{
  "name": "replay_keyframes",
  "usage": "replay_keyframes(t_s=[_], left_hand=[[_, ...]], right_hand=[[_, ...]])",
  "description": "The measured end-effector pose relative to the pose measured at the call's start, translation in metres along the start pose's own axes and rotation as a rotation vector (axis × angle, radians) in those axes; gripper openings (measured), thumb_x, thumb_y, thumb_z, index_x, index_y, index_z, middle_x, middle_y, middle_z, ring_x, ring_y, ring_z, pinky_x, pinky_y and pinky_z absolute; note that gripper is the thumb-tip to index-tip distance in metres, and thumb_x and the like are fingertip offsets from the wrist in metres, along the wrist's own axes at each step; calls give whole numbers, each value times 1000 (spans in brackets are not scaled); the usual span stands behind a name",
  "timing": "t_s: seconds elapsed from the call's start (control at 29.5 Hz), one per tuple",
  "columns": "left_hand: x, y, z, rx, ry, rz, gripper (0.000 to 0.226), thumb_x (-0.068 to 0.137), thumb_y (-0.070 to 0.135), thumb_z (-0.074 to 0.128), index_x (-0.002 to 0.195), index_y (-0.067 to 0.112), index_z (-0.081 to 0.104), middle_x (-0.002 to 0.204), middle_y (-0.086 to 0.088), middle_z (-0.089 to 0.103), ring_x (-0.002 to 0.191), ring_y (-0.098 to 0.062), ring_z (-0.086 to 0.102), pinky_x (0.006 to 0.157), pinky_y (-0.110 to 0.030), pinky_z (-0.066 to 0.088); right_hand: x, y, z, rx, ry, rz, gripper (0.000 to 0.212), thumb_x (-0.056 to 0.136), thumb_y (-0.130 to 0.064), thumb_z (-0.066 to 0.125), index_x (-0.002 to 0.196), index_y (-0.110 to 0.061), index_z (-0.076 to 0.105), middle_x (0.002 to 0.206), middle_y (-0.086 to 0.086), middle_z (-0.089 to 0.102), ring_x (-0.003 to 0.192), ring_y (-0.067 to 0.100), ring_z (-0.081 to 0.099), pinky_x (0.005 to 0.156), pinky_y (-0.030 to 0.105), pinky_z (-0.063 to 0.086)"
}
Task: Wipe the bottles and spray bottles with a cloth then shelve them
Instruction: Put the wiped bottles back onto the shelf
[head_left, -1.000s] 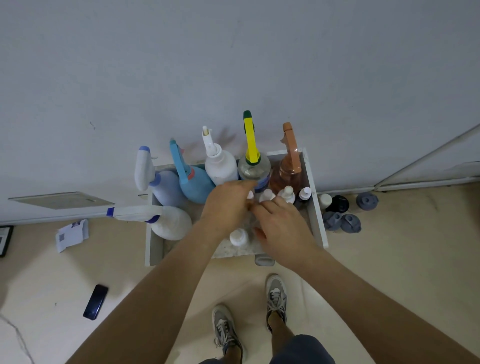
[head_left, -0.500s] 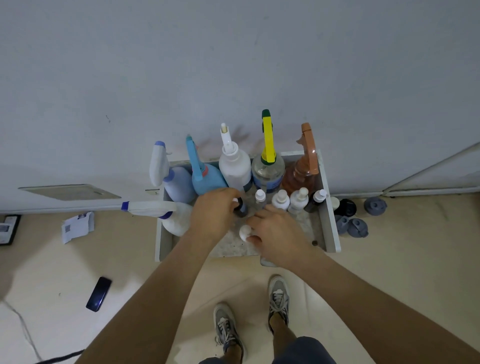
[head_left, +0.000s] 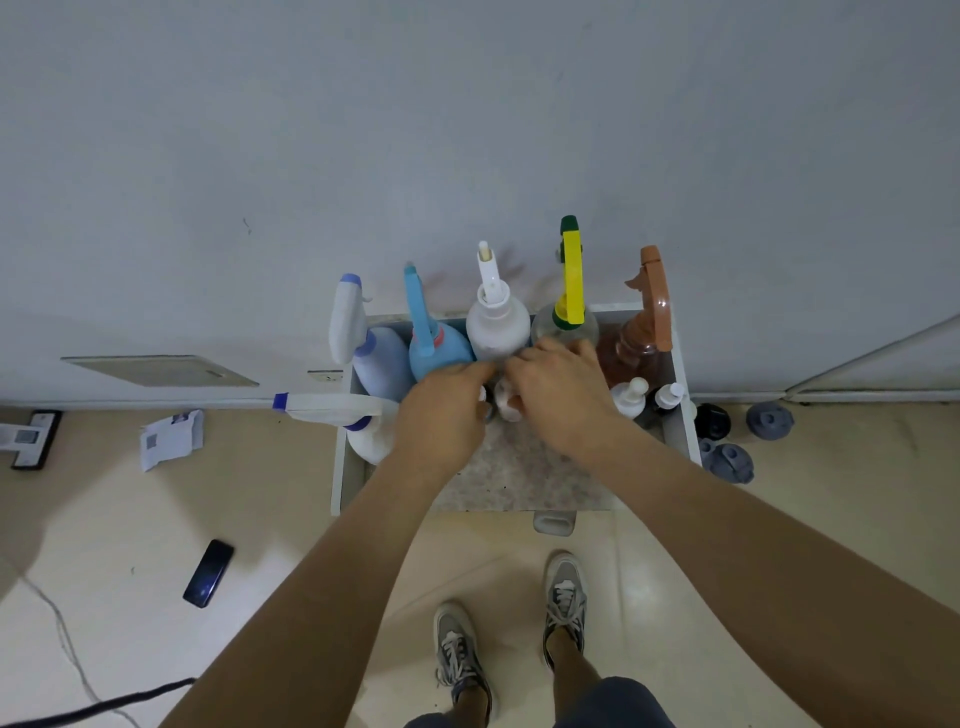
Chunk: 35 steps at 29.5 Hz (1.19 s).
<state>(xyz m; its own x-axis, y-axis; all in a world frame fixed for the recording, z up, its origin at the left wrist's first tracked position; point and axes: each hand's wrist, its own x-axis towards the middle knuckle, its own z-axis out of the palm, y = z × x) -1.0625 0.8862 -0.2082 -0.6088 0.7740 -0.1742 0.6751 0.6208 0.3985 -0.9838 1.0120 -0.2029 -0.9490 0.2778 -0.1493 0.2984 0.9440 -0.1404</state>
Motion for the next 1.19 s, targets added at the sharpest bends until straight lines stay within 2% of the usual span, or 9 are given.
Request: replay_keyframes(t_s=[0.2,0.34,0.44,0.54,0.75,0.88,1.02,1.12,1.19], left_hand=[[13,2,0,19,-38,-29,12,87,21,62,99,20,61,96,-1,67,92,-25,61,75,-44,54],[17,4,-5,39,-98,-44,9,90,13,55,85,19,60,82,-2,64,82,-24,60,69,-35,48],[14,4,-5,31,-64,-36,17,87,9,57,77,21,54,70,3,50,75,-22,55,61,-29,32],[13,3,-2,21,-43,-28,10,88,8,57,82,13,63,69,3,50,76,-24,58,61,-27,30],[11,4,-1,-57,-27,-28,20,89,11,55,100,16,72,91,-5,70,87,-22,62,70,-34,48],[13,7,1,18,-50,-56,9,88,27,61,96,23,65,91,1,66,89,-21,60,69,-37,51],[17,14,6,54,-4,-125,23,83,53,64,82,30,59,84,7,60,90,-20,56,67,-36,51],[18,22,11,-3,10,-154,28,86,51,63,69,32,51,76,7,54,91,-25,55,75,-41,50],[16,25,13,-59,12,-155,18,87,48,63,77,32,62,77,7,58,94,-26,54,80,-44,50]], right_hand=[[-4,2,-2,54,32,-16,31,89,-13,59,120,-12,60,110,12,64,107,34,57,84,42,44],[-12,11,-4,56,110,44,19,68,-6,79,84,-9,68,72,14,65,68,36,63,60,39,47],[-17,20,-6,18,56,123,1,82,-15,68,81,-15,67,80,8,67,81,31,63,76,38,42],[-17,25,-4,-21,23,108,7,88,-19,61,86,-17,68,87,6,68,89,29,62,85,38,38],[-16,25,-4,29,51,106,15,69,-9,77,64,-15,63,67,7,65,72,31,62,72,39,41],[-14,25,-4,41,41,86,4,84,-17,63,80,-18,65,87,6,68,94,30,60,82,39,37],[-16,26,-8,-22,6,88,13,91,-18,56,93,-17,69,98,6,68,104,28,58,91,40,37],[-17,26,-10,-48,-31,81,17,92,-15,53,99,-15,69,104,7,68,109,28,55,94,40,36],[-17,26,-11,-36,-39,80,19,92,-14,52,101,-15,68,106,6,67,112,27,54,96,39,35]])
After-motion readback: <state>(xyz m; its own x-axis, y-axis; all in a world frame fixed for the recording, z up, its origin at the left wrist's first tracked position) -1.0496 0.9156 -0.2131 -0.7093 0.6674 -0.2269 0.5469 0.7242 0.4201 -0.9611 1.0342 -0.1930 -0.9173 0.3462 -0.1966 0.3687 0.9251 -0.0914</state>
